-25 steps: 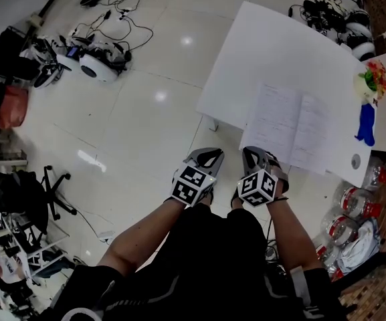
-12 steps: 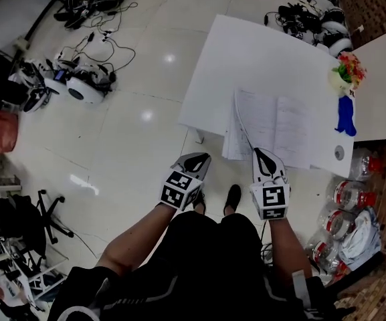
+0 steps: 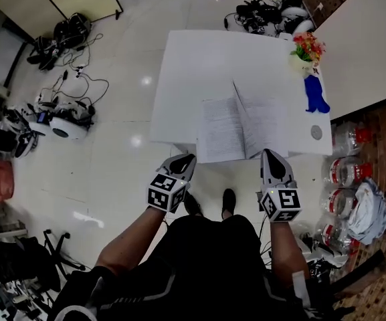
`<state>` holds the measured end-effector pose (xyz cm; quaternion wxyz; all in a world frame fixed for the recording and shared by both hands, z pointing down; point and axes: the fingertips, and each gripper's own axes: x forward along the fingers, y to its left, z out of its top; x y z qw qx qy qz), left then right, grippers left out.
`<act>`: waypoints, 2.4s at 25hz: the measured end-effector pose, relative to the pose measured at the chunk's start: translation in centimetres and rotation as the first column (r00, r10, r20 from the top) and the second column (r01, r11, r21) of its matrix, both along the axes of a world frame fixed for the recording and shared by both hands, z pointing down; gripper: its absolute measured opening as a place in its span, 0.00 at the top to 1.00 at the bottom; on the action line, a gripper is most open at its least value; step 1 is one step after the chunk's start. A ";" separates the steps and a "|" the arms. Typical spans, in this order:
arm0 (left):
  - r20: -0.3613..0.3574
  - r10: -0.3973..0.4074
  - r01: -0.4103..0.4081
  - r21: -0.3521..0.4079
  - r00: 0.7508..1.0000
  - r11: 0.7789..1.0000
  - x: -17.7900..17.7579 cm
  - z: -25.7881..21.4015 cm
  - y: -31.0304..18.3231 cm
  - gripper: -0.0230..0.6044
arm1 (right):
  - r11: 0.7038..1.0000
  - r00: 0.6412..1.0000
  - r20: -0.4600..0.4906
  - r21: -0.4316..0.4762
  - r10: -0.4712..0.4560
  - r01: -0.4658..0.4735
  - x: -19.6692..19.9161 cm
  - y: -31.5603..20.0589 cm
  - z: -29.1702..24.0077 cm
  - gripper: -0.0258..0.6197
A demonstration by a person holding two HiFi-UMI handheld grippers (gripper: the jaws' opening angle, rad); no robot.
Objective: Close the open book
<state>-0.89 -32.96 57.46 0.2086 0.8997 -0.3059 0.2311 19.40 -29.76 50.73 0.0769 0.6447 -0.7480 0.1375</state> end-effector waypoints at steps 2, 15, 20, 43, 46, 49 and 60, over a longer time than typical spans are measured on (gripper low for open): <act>-0.001 0.017 -0.017 0.005 1.000 1.000 1.0 -0.4 -0.1 0.96 | 0.999 0.998 0.044 0.002 0.042 -0.042 2.0 0.4 0.4 0.96; 0.048 0.045 -0.044 -0.002 0.998 0.999 4.0 -0.8 0.3 0.96 | 0.967 0.926 0.281 -0.117 0.251 -0.227 12.0 1.4 7.9 0.96; 0.061 0.037 -0.036 -0.010 0.997 0.999 4.1 -0.5 0.2 0.96 | 0.940 0.896 0.308 -0.222 0.320 -0.259 13.8 1.6 12.0 0.96; -0.029 -0.045 0.045 -0.012 0.999 0.999 2.0 -0.9 -0.8 0.96 | 0.968 0.988 -0.072 -0.203 0.138 -0.150 9.4 -0.2 6.9 0.96; -0.054 -0.082 0.083 0.000 0.995 0.997 1.0 -1.4 -1.4 0.96 | 0.987 0.983 -0.178 -0.162 -0.046 0.017 4.2 -2.7 3.8 0.96; -0.084 -0.136 0.137 0.017 0.987 0.990 0.0 -2.1 -2.0 0.96 | 0.971 0.935 -0.280 -0.158 -0.217 0.178 -0.7 -4.1 2.3 0.92; -0.101 -0.277 0.280 0.013 0.956 0.960 -6.9 -2.4 -2.7 0.96 | 0.761 0.547 -0.533 -0.388 -0.645 0.519 -15.0 -4.5 7.1 0.75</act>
